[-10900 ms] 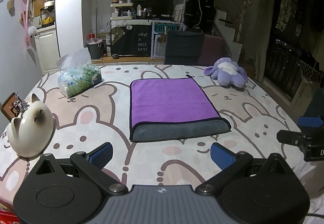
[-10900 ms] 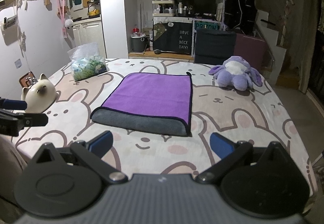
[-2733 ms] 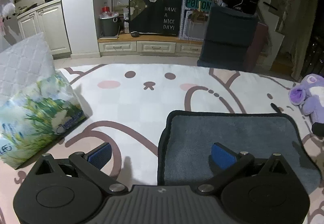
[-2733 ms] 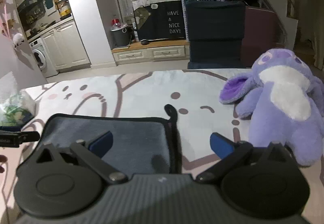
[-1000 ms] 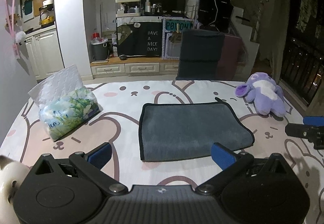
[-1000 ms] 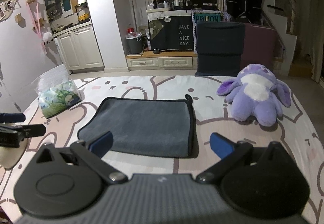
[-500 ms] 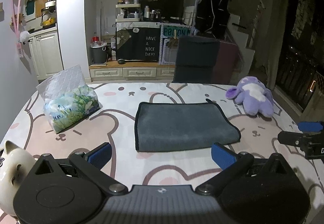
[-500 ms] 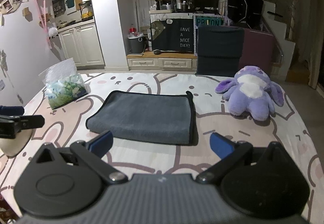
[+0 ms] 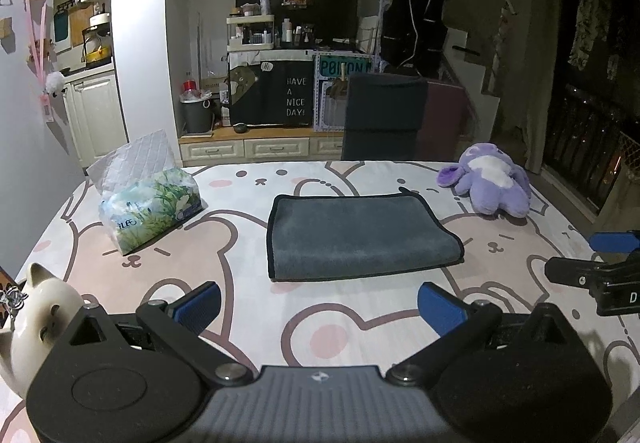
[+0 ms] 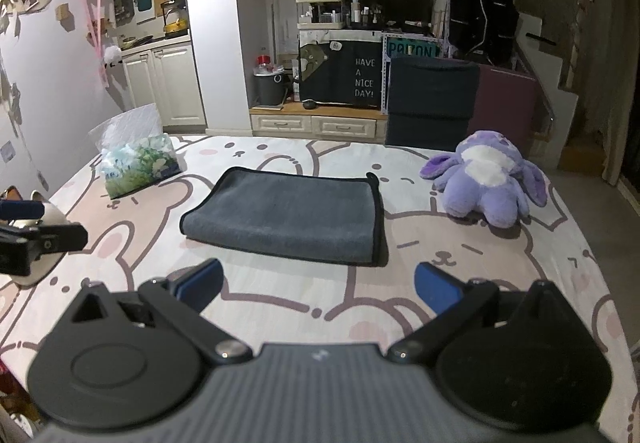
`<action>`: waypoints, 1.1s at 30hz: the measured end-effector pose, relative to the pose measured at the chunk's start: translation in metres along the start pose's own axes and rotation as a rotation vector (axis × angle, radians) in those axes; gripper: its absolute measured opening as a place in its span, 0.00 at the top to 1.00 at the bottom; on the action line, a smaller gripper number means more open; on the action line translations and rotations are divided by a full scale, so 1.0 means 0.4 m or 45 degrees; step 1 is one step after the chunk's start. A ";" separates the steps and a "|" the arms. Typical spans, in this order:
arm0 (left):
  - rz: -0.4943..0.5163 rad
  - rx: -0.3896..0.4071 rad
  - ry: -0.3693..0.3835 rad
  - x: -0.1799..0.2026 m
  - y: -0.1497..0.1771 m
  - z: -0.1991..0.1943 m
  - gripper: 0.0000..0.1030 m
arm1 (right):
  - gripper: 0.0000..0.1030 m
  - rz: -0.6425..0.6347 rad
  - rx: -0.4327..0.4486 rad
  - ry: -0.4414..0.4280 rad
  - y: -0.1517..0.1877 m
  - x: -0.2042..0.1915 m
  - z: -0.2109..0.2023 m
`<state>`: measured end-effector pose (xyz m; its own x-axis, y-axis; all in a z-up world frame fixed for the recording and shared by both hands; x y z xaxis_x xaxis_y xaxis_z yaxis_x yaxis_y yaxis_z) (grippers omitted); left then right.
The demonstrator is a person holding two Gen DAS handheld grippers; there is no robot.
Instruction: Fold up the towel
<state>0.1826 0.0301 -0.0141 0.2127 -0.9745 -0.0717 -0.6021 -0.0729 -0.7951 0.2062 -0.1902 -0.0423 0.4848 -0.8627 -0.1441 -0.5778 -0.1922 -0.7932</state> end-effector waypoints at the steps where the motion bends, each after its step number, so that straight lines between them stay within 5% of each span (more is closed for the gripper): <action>1: -0.001 0.001 0.003 0.001 0.003 -0.004 0.00 | 0.01 -0.005 0.002 0.001 0.003 -0.003 -0.005; 33: 0.006 0.048 0.073 0.004 0.084 -0.115 0.00 | 0.00 -0.068 0.048 -0.006 0.086 -0.061 -0.133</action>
<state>0.1273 0.0161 -0.0131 0.1652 -0.9854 -0.0420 -0.5734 -0.0613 -0.8169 0.1396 -0.2007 -0.0346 0.5177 -0.8493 -0.1035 -0.5258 -0.2204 -0.8216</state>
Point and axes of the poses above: each gripper's, at about its wrist camera, not at the fingertips, and z roughly the way its jaws point, x to its right, y to its underside, the point moved 5 cm from there along z, roughly the way its jaws point, and after that the axes turned 10 degrees about -y, right-handed, at the moved point
